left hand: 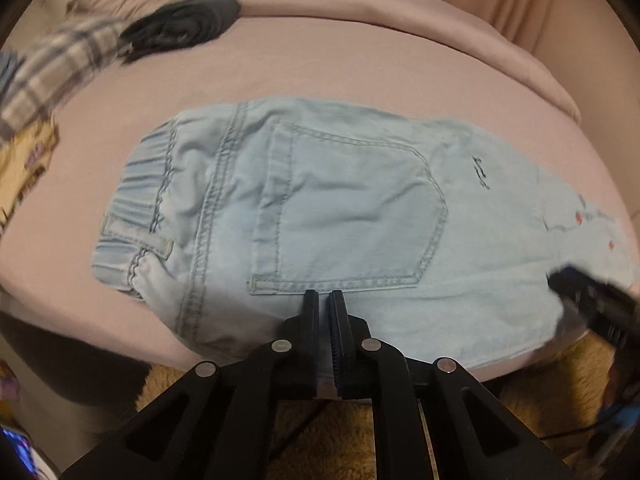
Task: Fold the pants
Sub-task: 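Pull the folded jeans straight with both tools and release them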
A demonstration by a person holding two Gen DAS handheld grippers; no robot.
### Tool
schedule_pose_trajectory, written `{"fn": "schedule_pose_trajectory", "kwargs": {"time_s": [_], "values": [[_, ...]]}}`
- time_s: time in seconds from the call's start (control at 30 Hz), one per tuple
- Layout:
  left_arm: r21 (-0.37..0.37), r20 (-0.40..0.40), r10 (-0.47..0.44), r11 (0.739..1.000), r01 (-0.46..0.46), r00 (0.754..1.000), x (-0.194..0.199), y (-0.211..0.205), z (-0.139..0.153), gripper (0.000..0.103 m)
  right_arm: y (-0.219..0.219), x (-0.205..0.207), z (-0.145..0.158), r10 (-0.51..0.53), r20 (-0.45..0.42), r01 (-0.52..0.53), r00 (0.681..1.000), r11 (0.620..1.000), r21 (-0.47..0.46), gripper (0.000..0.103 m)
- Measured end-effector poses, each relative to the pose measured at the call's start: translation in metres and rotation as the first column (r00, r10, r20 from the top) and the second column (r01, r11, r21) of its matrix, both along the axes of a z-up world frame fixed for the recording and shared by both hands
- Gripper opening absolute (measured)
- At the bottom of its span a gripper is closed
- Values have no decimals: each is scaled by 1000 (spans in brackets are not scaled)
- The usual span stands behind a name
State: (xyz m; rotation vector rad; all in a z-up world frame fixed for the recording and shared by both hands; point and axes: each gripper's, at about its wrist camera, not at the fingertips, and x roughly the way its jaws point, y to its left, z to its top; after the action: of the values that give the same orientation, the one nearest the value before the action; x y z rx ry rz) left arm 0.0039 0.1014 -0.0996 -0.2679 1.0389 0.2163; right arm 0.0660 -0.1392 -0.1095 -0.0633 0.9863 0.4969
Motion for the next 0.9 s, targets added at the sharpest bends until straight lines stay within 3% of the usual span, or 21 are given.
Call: {"fn": "schedule_pose_trajectory", "kwargs": {"time_s": [0.13,0.4,0.57,0.73,0.8,0.9], "values": [[-25,5,22,999,-22,1000,1,1,3,7,-22,-1,0,-55,42,57,998,997,-59,40],[-31,-23,38,999,-38,999,-4,1,9,7,-63,3,1,-151,29,151,988,989,5,41],[-20,12,-49,999,50,999,6,-42,30,40,-72,1,10,-177,44,176,983,984,34,43],[-151,84,-206,964,217,975,27,-93,42,51,-108,2,20,-254,60,249,965,966,74,50],[-174,99,-236,952,251,967,35,-112,42,53,-127,0,22,-299,78,294,951,953,75,62],[-159,101,-283,942,296,954,48,-138,39,53,-164,4,25,-397,96,390,913,917,80,68]]}}
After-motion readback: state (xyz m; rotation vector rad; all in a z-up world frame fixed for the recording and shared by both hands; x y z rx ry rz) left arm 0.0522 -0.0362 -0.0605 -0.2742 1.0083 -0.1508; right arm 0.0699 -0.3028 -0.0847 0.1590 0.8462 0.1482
